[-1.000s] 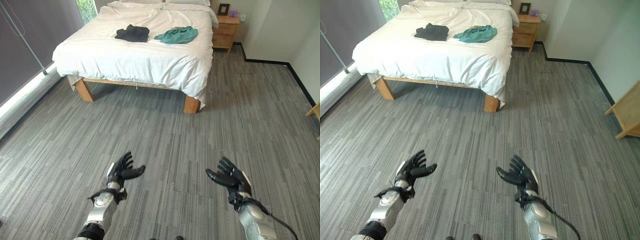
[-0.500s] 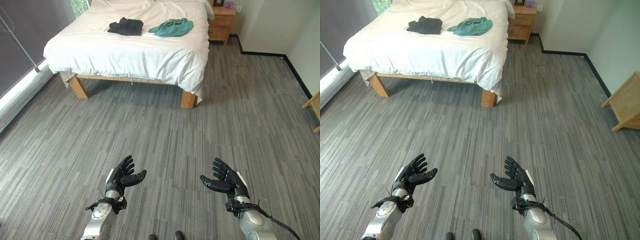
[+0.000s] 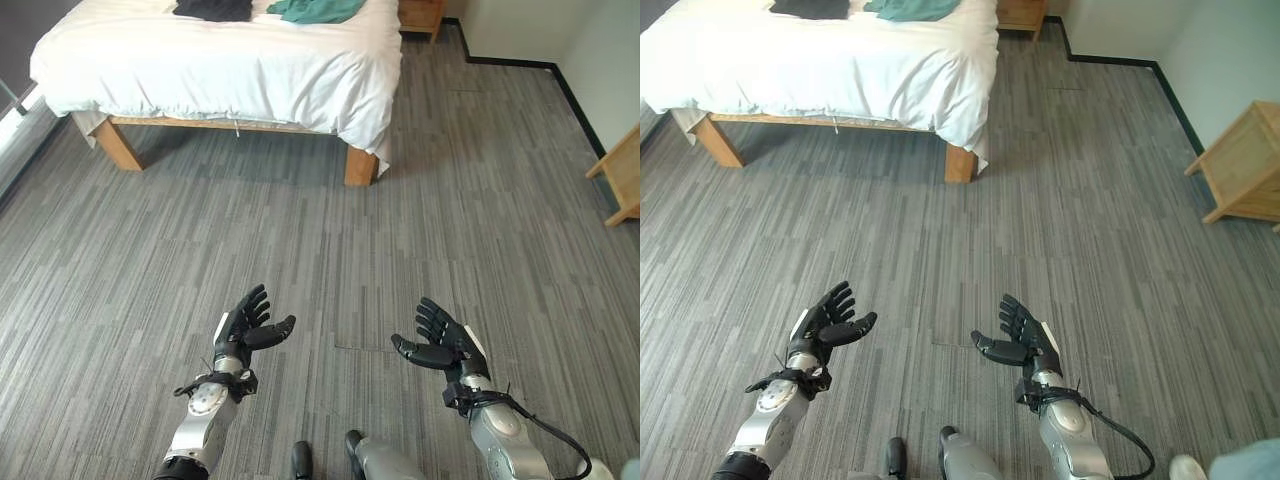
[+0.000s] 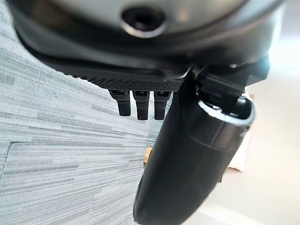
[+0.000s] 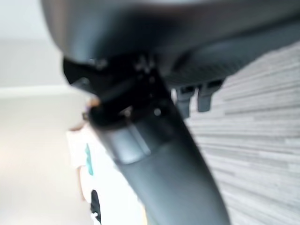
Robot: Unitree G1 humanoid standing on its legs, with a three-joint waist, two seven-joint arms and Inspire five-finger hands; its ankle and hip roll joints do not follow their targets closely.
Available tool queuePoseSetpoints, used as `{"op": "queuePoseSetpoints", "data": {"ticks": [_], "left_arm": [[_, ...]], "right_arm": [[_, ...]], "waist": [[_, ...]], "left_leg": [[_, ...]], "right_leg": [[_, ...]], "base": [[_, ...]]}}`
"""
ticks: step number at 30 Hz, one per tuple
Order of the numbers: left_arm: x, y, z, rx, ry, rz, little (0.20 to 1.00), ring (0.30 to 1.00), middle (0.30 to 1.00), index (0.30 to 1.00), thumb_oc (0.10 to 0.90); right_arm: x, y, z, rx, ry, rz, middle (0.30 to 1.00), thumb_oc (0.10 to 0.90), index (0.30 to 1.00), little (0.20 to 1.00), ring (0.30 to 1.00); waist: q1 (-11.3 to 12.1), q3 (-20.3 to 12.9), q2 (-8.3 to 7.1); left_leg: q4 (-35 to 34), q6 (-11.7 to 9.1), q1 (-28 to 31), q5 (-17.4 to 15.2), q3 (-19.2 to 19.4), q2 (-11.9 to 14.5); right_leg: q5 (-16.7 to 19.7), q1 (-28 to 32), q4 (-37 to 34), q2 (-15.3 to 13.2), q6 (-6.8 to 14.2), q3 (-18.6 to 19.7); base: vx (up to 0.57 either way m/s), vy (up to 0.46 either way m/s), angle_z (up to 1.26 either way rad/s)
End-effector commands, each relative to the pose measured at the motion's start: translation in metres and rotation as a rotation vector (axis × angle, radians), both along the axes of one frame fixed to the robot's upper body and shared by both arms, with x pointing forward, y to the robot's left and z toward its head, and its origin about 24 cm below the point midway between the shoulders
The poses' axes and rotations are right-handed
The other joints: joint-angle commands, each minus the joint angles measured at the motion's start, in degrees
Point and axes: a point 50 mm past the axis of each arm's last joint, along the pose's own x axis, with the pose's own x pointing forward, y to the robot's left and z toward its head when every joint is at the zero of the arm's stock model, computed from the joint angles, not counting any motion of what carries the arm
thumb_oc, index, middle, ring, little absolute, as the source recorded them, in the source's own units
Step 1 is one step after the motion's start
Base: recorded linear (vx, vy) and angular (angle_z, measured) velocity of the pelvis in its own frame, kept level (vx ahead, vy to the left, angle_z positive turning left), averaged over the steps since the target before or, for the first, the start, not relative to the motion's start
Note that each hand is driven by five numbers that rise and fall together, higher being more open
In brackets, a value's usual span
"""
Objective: Pick up bed clothes into laundry basket.
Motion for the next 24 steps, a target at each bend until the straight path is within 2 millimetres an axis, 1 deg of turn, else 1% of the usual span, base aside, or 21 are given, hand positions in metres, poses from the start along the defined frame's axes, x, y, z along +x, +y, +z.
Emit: {"op": "queuePoseSetpoints", "data": {"ticks": [1, 2, 5, 6, 7, 8, 9, 11, 12, 13, 14, 15, 16, 17, 18, 19, 20, 21, 22, 23, 24], "left_arm": [[0.022, 0.004, 0.041, 0.072, -0.202, -0.062, 0.9, 0.9, 0.9, 0.9, 0.8], [0.022, -0.003, 0.04, 0.063, -0.208, -0.1, 0.9, 0.9, 0.9, 0.9, 0.8], [0.023, -0.006, 0.039, 0.055, -0.203, -0.113, 0.9, 0.9, 0.9, 0.9, 0.8], [0.023, -0.009, 0.038, 0.051, -0.203, -0.127, 0.9, 0.9, 0.9, 0.9, 0.8], [0.023, -0.016, 0.038, 0.05, -0.206, -0.149, 0.9, 0.9, 0.9, 0.9, 0.8], [0.023, -0.016, 0.038, 0.049, -0.206, -0.149, 0.9, 0.9, 0.9, 0.9, 0.8], [0.021, -0.021, 0.036, 0.049, -0.202, -0.178, 0.9, 0.9, 0.9, 0.9, 0.8], [0.021, -0.03, 0.041, 0.056, -0.226, -0.238, 0.9, 0.9, 0.9, 0.9, 0.8], [0.021, -0.034, 0.04, 0.048, -0.222, -0.243, 0.9, 0.9, 0.9, 0.9, 0.8], [0.021, -0.034, 0.04, 0.048, -0.222, -0.243, 0.9, 0.9, 0.9, 0.9, 0.8], [0.022, -0.04, 0.04, 0.005, -0.225, -0.243, 0.9, 0.9, 0.9, 0.9, 0.8], [0.026, -0.041, 0.041, -0.003, -0.224, -0.246, 0.9, 0.9, 0.9, 0.9, 0.8], [0.03, -0.043, 0.043, -0.028, -0.227, -0.231, 0.9, 0.9, 0.9, 0.9, 0.8], [0.033, -0.048, 0.045, -0.053, -0.236, -0.237, 0.9, 0.9, 0.9, 0.9, 0.8], [0.039, -0.051, 0.051, -0.06, -0.26, -0.242, 0.9, 0.9, 0.9, 0.9, 0.8], [0.044, -0.055, 0.057, -0.058, -0.274, -0.24, 0.9, 0.9, 0.9, 0.9, 0.8], [0.045, -0.057, 0.061, -0.092, -0.295, -0.232, 0.9, 0.9, 0.9, 0.9, 0.8], [0.044, -0.058, 0.059, -0.111, -0.282, -0.231, 0.9, 0.9, 0.9, 0.9, 0.8], [0.041, -0.058, 0.053, -0.149, -0.261, -0.214, 0.9, 0.9, 0.9, 0.9, 0.8], [0.04, -0.058, 0.051, -0.152, -0.255, -0.218, 0.9, 0.9, 0.9, 0.9, 0.8], [0.038, -0.058, 0.049, -0.147, -0.249, -0.23, 0.9, 0.9, 0.9, 0.9, 0.8]], "right_arm": [[0.016, 0.005, 0.041, 0.081, -0.244, -0.013, 0.9, 0.8, 0.9, 0.9, 0.9], [0.01, 0.0, 0.035, 0.101, -0.225, -0.036, 0.9, 0.8, 0.9, 0.9, 0.9], [0.006, -0.004, 0.032, 0.098, -0.212, -0.047, 0.9, 0.8, 0.9, 0.9, 0.9], [0.003, -0.006, 0.03, 0.1, -0.202, -0.051, 0.9, 0.8, 0.9, 0.9, 0.9], [-0.002, -0.005, 0.026, 0.107, -0.183, -0.043, 0.9, 0.8, 0.9, 0.9, 0.9], [-0.002, -0.006, 0.026, 0.107, -0.182, -0.043, 0.9, 0.8, 0.9, 0.9, 0.9], [-0.006, -0.006, 0.024, 0.099, -0.162, -0.024, 0.9, 0.8, 0.9, 0.9, 0.9], [-0.009, -0.014, 0.026, 0.081, -0.16, -0.018, 0.9, 0.8, 0.9, 0.9, 0.9], [-0.012, -0.016, 0.026, 0.08, -0.157, -0.022, 0.9, 0.8, 0.9, 0.9, 0.9], [-0.012, -0.016, 0.026, 0.08, -0.157, -0.022, 0.9, 0.8, 0.9, 0.9, 0.9], [-0.011, -0.018, 0.023, 0.088, -0.15, -0.053, 0.9, 0.8, 0.9, 0.9, 0.9], [-0.01, -0.018, 0.025, 0.084, -0.151, -0.052, 0.9, 0.8, 0.9, 0.9, 0.9], [-0.008, -0.019, 0.028, 0.11, -0.177, -0.065, 0.9, 0.8, 0.9, 0.9, 0.9], [-0.009, -0.019, 0.03, 0.126, -0.19, -0.065, 0.9, 0.8, 0.9, 0.9, 0.9], [-0.006, -0.019, 0.031, 0.123, -0.192, -0.056, 0.9, 0.8, 0.9, 0.9, 0.9], [0.001, -0.021, 0.037, 0.089, -0.207, -0.054, 0.9, 0.8, 0.9, 0.9, 0.9], [0.006, -0.021, 0.044, 0.086, -0.234, -0.031, 0.9, 0.8, 0.9, 0.9, 0.9], [0.007, -0.022, 0.045, 0.075, -0.234, -0.022, 0.9, 0.8, 0.9, 0.9, 0.9], [0.006, -0.021, 0.041, 0.078, -0.217, -0.02, 0.9, 0.8, 0.9, 0.9, 0.9], [0.005, -0.018, 0.038, 0.082, -0.207, -0.01, 0.9, 0.8, 0.9, 0.9, 0.9], [0.004, -0.015, 0.034, 0.081, -0.186, 0.007, 0.9, 0.8, 0.9, 0.9, 0.9]], "waist": [[-0.9, -2.5, -1.71], [-2.7, -3.7, -2.61], [-3.8, -4.0, -2.07], [-4.3, -4.4, -2.33], [-5.7, -5.4, -2.25], [-6.1, -5.4, -1.83], [-6.9, -6.5, -2.08], [-7.5, -7.7, -0.46], [-7.8, -8.5, 0.26], [-7.9, -8.7, 0.09], [-8.8, -8.6, 0.69], [-8.9, -8.6, 0.2], [-9.2, -8.5, -0.6], [-9.1, -7.9, -2.08], [-8.5, -7.1, -3.49], [-6.9, -6.0, -4.7], [-4.5, -5.5, -5.55], [-3.5, -5.1, -5.77], [-2.0, -5.0, -5.52], [-1.2, -5.0, -4.82], [-0.1, -4.7, -3.9]], "left_leg": [[3.7, -2.5, 4.6, -9.3, -8.6, 2.9], [2.9, -3.5, 7.9, -9.2, -10.1, 3.3], [2.1, -4.2, 10.0, -8.8, -11.3, 4.3], [2.1, -4.7, 11.0, -8.3, -12.1, 4.7], [2.8, -5.3, 14.1, -7.5, -14.7, 6.2], [2.7, -5.4, 14.2, -7.6, -14.9, 6.7], [4.4, -6.9, 16.3, -6.3, -16.1, 8.1], [7.8, -9.8, 15.9, -0.5, -16.6, 11.5], [9.9, -11.5, 15.2, 4.0, -15.9, 13.0], [9.8, -11.6, 15.0, 4.3, -16.1, 12.8], [14.0, -13.1, 14.1, 11.3, -14.4, 14.7], [17.4, -13.1, 12.0, 14.7, -12.9, 14.5], [23.1, -11.8, 8.8, 17.2, -10.9, 14.6], [28.7, -9.9, 4.5, 18.2, -8.9, 14.4], [32.0, -8.5, 1.8, 16.6, -6.5, 14.2], [32.4, -6.9, -3.1, 12.1, -4.4, 11.3], [28.2, -6.6, -8.4, 5.9, -2.5, 7.5], [25.7, -6.8, -9.9, 4.2, -1.9, 6.3], [15.8, -6.9, -11.9, 2.7, -1.8, 3.2], [12.2, -6.9, -13.0, 2.9, -2.5, 1.6], [7.0, -6.8, -13.2, 4.9, -3.6, -0.7]], "right_leg": [[2.4, -0.4, -4.1, 1.1, 0.8, 0.7], [2.8, -1.2, -15.1, 3.9, 1.6, 0.6], [5.3, -0.8, -22.2, 4.9, 1.8, -1.2], [6.8, -1.2, -25.3, 5.2, 2.1, -2.0], [10.1, -3.1, -31.9, 6.0, 3.3, -4.7], [10.1, -2.9, -32.2, 6.2, 3.2, -5.1], [11.6, -2.2, -30.6, 5.9, 3.6, -6.1], [11.3, -0.3, -29.3, 5.9, 2.1, -5.6], [10.0, -0.3, -27.1, 5.9, 1.1, -6.2], [10.1, -0.6, -27.0, 5.6, 1.1, -6.3], [9.6, -0.7, -24.5, 5.7, 0.5, -6.7], [8.8, 0.1, -24.5, 4.8, 0.0, -6.8], [8.0, 1.5, -24.2, 4.4, -1.4, -6.1], [7.3, 3.4, -24.0, 4.3, -2.7, -4.4], [6.9, 5.2, -24.1, 4.5, -3.7, -3.0], [6.6, 8.8, -25.7, 4.1, -4.0, -1.0], [5.9, 12.0, -26.6, 2.7, -3.4, -0.8], [5.5, 14.3, -27.2, 2.6, -3.3, 0.1], [4.1, 17.0, -27.6, 3.8, -3.4, 1.2], [3.6, 18.0, -27.5, 4.9, -3.4, 1.9], [2.3, 20.1, -27.1, 6.3, -3.4, 3.2]], "base": [[0.53, -0.183, -0.09], [0.44, -0.144, 0.06], [0.33, -0.115, 0.42], [0.54, -0.228, 0.74], [0.54, -0.229, 0.71], [0.72, -0.38, 0.76], [0.51, -0.303, 0.8], [0.54, -0.351, 0.7], [0.27, -0.206, 0.66], [0.28, -0.216, 0.76], [0.24, -0.176, 0.38], [0.39, -0.311, 0.04], [0.36, -0.359, 0.3], [0.37, -0.491, 0.42], [0.43, -0.531, 0.51], [0.61, -0.506, 0.1], [0.63, -0.359, -0.01], [0.74, -0.289, -0.32], [0.56, -0.189, -0.57], [0.63, -0.198, -0.92], [0.46, -0.127, -0.8]]}}
